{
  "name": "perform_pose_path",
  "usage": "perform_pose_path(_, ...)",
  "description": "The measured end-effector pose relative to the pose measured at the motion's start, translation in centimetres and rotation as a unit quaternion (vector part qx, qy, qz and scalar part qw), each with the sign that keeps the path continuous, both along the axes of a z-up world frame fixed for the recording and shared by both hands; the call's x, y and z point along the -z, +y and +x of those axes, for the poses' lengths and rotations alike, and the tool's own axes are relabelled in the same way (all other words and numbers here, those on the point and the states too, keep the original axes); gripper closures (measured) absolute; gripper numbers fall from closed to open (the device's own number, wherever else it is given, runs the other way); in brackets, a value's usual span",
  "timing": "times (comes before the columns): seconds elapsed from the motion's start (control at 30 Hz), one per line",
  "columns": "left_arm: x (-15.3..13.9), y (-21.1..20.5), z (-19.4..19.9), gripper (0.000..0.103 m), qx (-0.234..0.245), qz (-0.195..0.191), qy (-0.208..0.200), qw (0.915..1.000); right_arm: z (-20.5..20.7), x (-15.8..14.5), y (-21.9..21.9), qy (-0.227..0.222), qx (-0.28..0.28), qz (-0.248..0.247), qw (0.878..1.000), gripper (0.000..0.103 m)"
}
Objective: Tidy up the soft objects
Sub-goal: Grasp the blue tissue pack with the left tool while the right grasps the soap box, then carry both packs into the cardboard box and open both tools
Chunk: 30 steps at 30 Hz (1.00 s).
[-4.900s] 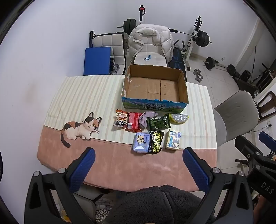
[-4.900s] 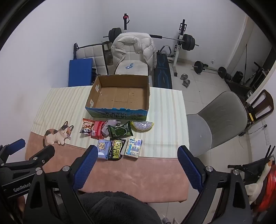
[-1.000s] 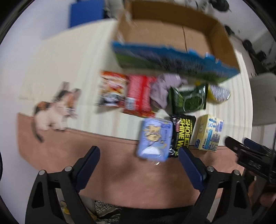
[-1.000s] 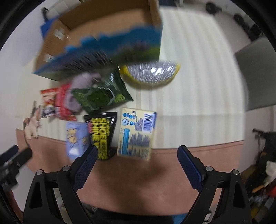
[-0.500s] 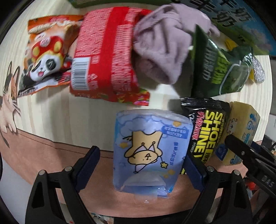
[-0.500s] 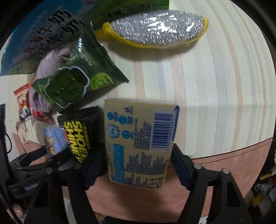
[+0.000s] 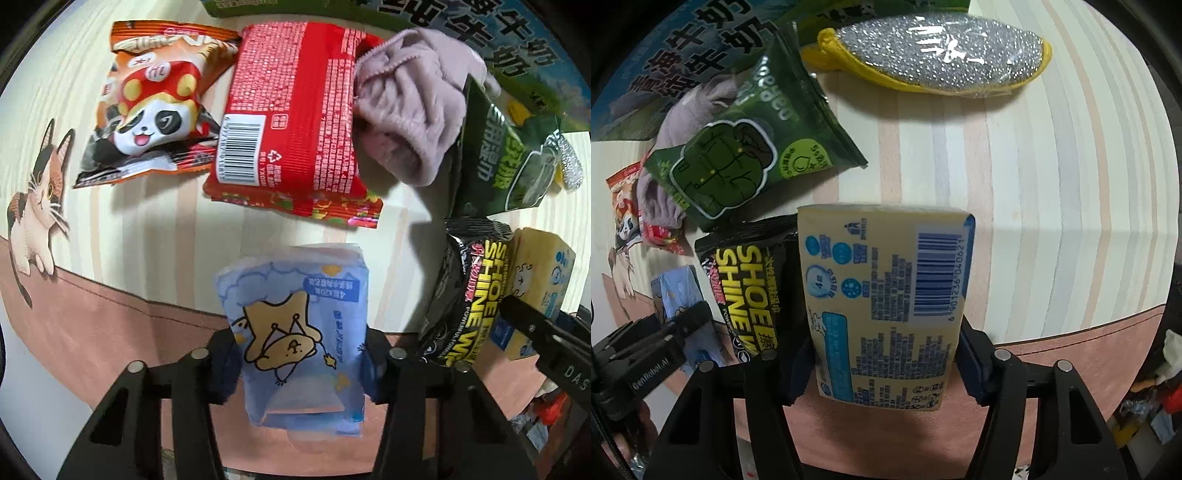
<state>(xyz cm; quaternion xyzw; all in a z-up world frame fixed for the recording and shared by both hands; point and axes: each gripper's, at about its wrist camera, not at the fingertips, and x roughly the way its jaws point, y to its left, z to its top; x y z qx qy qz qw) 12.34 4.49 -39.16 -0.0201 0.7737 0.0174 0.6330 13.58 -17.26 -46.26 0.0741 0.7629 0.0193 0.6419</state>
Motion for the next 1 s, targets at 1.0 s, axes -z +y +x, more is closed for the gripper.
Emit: perform_pose_path(1.0,-12.2,-8.0,30.2,0.062,0.050,-0.114,-0.051,0.9909,22.4,-12.1,-1.7,-0.141,-0.051,0.046,0.988,0.037)
